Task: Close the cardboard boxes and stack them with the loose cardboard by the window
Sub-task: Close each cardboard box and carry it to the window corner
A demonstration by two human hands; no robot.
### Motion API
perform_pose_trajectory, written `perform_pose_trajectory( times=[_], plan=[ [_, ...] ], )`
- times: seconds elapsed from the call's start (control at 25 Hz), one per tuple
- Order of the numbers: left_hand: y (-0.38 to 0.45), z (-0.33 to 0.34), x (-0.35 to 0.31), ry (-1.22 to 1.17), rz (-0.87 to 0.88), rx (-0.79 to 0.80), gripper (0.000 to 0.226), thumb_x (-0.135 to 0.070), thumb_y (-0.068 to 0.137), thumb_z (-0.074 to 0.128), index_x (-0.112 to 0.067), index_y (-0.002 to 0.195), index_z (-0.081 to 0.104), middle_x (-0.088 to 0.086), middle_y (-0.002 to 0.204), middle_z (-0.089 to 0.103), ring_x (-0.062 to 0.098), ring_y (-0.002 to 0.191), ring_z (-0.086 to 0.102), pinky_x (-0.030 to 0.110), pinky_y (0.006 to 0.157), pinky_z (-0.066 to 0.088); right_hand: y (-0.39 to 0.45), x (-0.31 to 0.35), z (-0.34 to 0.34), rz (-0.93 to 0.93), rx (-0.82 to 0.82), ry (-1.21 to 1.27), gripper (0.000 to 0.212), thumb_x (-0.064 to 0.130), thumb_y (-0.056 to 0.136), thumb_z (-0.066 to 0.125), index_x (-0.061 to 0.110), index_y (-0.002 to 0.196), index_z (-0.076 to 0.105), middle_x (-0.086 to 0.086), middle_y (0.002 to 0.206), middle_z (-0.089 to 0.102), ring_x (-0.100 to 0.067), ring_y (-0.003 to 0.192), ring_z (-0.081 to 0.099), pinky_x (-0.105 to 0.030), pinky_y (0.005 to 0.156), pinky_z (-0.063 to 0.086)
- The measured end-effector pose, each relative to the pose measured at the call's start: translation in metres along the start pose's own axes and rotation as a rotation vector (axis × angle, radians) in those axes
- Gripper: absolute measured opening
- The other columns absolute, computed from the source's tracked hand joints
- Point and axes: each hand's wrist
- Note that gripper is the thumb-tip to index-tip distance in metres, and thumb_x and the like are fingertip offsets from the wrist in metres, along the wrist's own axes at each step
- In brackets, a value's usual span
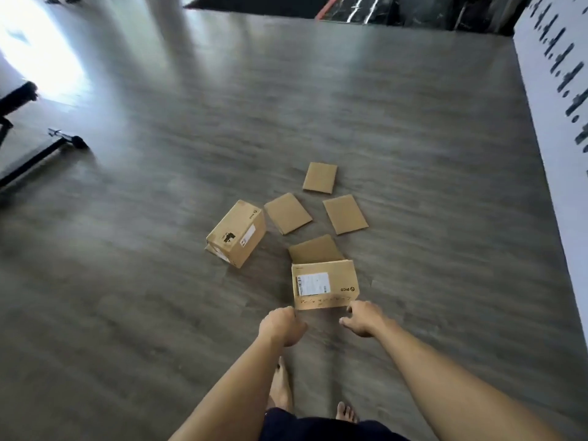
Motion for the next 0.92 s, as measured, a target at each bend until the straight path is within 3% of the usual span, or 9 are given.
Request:
perform_pose_trajectory(
  times=[0.28,0.52,0.92],
  plan=[
    [0.071,-0.054,0.015,0.119,0.086,0.053,0.039,-0.045,0.092,0.053,-0.022,0.122,0.062,0.002,0.124,0.067,0.023,0.114,0.063,0.034,0.091,0.051,0.038,0.046,-0.026,0.094,-0.049,0.152,0.046,0.044,0.095,0.057,0.014,0.13,0.058,-0.012,0.135,0.059,-0.028,0.123,0.056,-0.029,0.093,0.045],
    [0.11,-0.066,-0.011,0.194,0.173,0.115,0.051,-0.048,0.095,0.048,-0.023,0.138,0.056,0.003,0.137,0.061,0.025,0.127,0.057,0.037,0.104,0.048,0.057,0.034,-0.043,0.14,-0.037,0.135,0.046,0.043,0.096,0.057,0.013,0.13,0.057,-0.012,0.135,0.059,-0.029,0.125,0.054,-0.03,0.093,0.044],
    [0.169,-0.069,-0.072,0.032,0.016,0.056,0.053,-0.048,0.097,0.05,-0.017,0.14,0.05,0.007,0.134,0.06,0.028,0.124,0.056,0.041,0.102,0.048,0.134,-0.03,-0.105,0.072,0.083,0.035,0.043,0.042,0.095,0.057,0.015,0.127,0.058,-0.011,0.134,0.06,-0.027,0.121,0.058,-0.03,0.094,0.046]
  ],
)
Point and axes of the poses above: each hand's wrist, its own y-axis towards the middle knuckle, its own z-axis out of the palm, x = y × z
